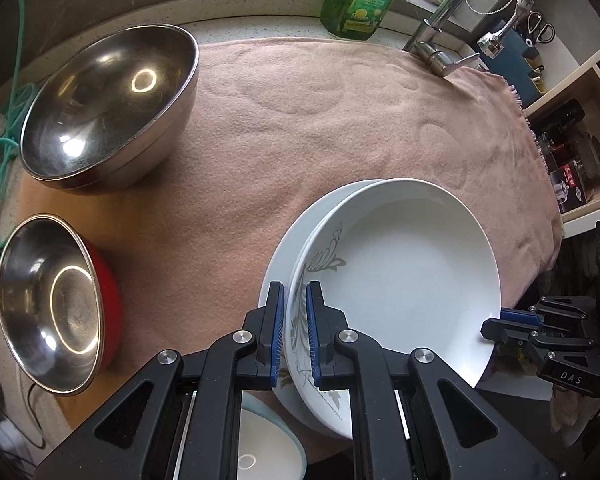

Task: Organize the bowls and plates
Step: 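Open the right tool and lift it off the stacked plates, then move the right tool to the rim of the large steel bowl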

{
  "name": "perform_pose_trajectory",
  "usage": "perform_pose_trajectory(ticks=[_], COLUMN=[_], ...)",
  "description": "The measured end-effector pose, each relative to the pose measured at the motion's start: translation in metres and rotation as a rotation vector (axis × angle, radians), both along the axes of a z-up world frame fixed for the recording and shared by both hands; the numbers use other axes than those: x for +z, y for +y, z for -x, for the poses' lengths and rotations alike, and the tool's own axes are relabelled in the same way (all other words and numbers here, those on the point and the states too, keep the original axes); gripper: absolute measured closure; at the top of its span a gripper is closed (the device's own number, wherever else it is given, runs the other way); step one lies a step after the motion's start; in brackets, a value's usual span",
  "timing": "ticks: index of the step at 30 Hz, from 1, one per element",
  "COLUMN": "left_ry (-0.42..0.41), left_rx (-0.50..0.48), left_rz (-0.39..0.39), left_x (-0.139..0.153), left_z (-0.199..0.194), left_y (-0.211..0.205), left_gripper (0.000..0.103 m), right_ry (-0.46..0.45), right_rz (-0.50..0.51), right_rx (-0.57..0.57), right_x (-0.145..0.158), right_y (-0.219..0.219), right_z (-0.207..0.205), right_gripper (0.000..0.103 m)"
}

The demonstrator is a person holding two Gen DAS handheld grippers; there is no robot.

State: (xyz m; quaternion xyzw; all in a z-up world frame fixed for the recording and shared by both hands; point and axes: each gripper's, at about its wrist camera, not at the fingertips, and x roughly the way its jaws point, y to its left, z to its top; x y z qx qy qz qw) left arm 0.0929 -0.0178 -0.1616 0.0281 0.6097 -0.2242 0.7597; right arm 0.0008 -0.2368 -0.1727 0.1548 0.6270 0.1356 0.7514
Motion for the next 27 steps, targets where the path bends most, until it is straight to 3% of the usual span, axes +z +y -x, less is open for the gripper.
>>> perform_pose_trajectory(ticks=[11, 19, 22, 24, 25, 27], left_ry=[-0.058, -0.139, -0.163, -0.176, -0.182, -0.197], left_rx=[0.046, 0.132, 0.184, 0.219, 0.236, 0.284], left_rz=[0.016, 0.099, 0.133, 0.142, 0.149, 0.146], left_x=[0.015, 0.05, 0.063, 0.069, 0.071, 0.074], left_z=[-0.001, -0.006, -0.011, -0.015, -0.016, -0.021], left_y=[0.008, 0.034, 0.05, 0.062, 0.069, 0.083], left_gripper=[0.093, 0.093, 0.092, 0.072, 0.06, 0.058], right_ry=[-0.064, -0.185, -0.226, -0.254, -0.271, -0.293], right_rz=[0.046, 0.091, 0.099, 0.105, 0.104, 0.111], right_rx=[0.007, 0.028, 0.026, 0.017, 0.018, 0.042], right_x=[0.021, 0.059, 0.07, 0.078, 0.082, 0.089], right_y=[-0.001, -0.002, -0.004, -0.006, -0.006, -0.002], right_z=[0.002, -0.015, -0.029, -0.038, -0.044, -0.056], right_gripper=[0.088, 0.087, 0.079, 0.062, 0.059, 0.054])
